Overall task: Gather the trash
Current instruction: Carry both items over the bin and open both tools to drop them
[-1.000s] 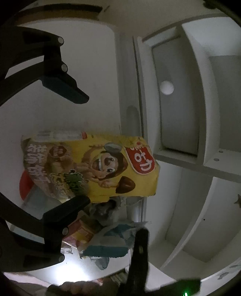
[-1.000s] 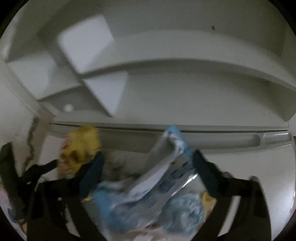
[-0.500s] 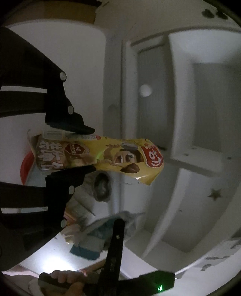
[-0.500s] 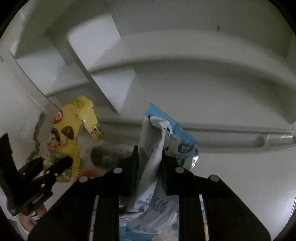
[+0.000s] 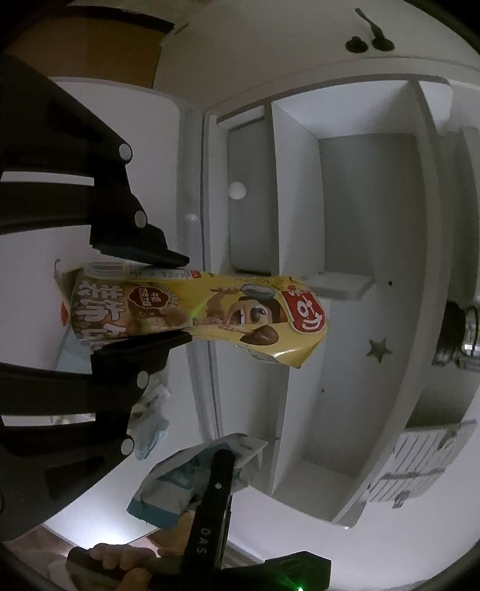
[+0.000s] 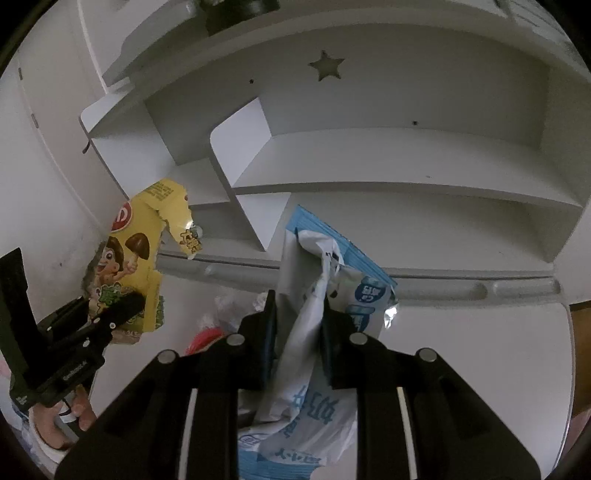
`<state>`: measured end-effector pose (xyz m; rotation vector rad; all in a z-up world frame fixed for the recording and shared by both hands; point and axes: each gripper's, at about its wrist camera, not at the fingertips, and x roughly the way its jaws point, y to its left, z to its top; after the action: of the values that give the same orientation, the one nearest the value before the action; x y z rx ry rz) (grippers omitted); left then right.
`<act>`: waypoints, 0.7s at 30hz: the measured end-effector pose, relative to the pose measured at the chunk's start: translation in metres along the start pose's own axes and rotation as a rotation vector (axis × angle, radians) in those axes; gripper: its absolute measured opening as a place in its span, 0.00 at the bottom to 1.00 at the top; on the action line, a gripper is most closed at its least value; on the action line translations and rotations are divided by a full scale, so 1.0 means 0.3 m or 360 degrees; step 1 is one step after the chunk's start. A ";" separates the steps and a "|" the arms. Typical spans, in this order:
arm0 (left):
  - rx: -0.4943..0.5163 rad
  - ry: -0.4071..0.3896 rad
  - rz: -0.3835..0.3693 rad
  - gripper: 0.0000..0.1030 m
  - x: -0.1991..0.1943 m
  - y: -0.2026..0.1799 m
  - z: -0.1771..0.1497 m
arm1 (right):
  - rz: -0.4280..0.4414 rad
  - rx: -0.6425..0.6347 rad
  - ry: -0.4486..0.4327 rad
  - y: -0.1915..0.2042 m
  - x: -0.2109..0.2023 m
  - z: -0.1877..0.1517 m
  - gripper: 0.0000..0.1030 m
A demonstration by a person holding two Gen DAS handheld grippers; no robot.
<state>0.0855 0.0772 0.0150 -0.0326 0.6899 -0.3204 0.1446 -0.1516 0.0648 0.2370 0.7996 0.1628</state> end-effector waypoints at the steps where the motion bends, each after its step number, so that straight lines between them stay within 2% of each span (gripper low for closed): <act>1: 0.0008 -0.0002 -0.0002 0.34 -0.018 -0.001 -0.001 | -0.0001 0.0008 -0.0006 -0.018 -0.020 -0.014 0.20; 7: 0.0094 0.0009 -0.0039 0.34 0.005 -0.153 0.050 | -0.0009 0.0102 -0.0025 -0.121 -0.101 -0.099 0.20; 12: 0.0203 0.0026 -0.0102 0.34 -0.004 -0.330 0.028 | -0.0054 0.0194 -0.0071 -0.270 -0.227 -0.207 0.20; 16: 0.0318 0.0056 -0.0209 0.34 0.009 -0.544 -0.005 | -0.0157 0.0308 -0.0139 -0.449 -0.394 -0.331 0.20; 21: 0.0513 0.0130 -0.0441 0.34 0.026 -0.891 -0.090 | -0.0332 0.0525 -0.0211 -0.709 -0.636 -0.584 0.20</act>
<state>-0.0008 -0.1773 0.0253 0.1941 0.7084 -0.6991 -0.1019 -0.3745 0.0209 0.4684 0.7111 -0.1822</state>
